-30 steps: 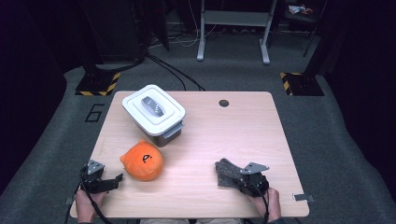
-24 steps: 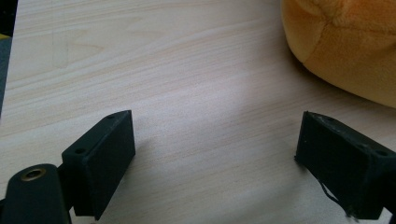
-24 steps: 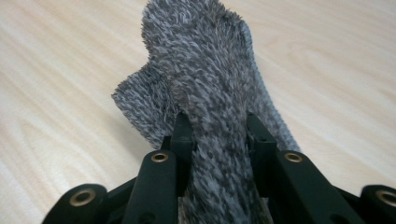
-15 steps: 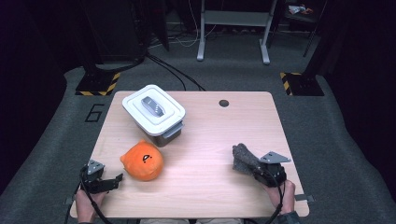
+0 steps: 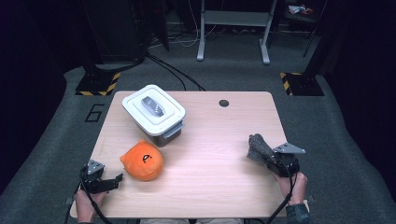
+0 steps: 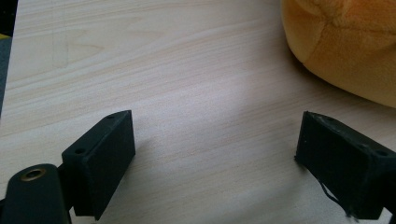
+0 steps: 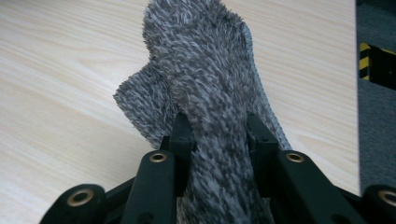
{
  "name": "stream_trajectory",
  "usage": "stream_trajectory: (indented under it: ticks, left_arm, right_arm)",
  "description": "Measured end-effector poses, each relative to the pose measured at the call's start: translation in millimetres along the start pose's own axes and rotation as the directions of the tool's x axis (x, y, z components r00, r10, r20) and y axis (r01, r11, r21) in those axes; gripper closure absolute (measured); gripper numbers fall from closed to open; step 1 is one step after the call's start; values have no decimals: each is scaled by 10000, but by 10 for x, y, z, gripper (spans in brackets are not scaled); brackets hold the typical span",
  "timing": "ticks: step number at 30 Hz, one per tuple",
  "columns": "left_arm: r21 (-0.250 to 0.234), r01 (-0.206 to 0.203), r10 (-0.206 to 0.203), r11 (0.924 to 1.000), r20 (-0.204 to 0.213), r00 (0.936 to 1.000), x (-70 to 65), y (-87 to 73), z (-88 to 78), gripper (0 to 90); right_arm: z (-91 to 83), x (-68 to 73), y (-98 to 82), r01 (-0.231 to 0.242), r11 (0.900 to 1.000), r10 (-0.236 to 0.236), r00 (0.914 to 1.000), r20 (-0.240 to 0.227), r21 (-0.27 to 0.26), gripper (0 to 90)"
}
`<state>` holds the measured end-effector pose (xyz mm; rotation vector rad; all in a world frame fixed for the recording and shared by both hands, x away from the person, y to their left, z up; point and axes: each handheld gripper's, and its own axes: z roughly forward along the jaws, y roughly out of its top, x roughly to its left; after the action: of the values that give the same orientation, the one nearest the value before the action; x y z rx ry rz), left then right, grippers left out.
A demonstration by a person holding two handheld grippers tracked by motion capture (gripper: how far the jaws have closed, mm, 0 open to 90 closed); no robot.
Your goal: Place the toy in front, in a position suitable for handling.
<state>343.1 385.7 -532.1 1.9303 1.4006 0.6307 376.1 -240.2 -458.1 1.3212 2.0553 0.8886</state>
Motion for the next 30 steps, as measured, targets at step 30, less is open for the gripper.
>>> stream_trajectory:
  ticks: [30]
  left_arm:
    - [7, 3, -3, 10000, 2, 10000, 0, 0, 0, 113]
  right_arm:
    - [614, -466, 117, -1189, 9907, 1101, 9861, 1243, 662, 679]
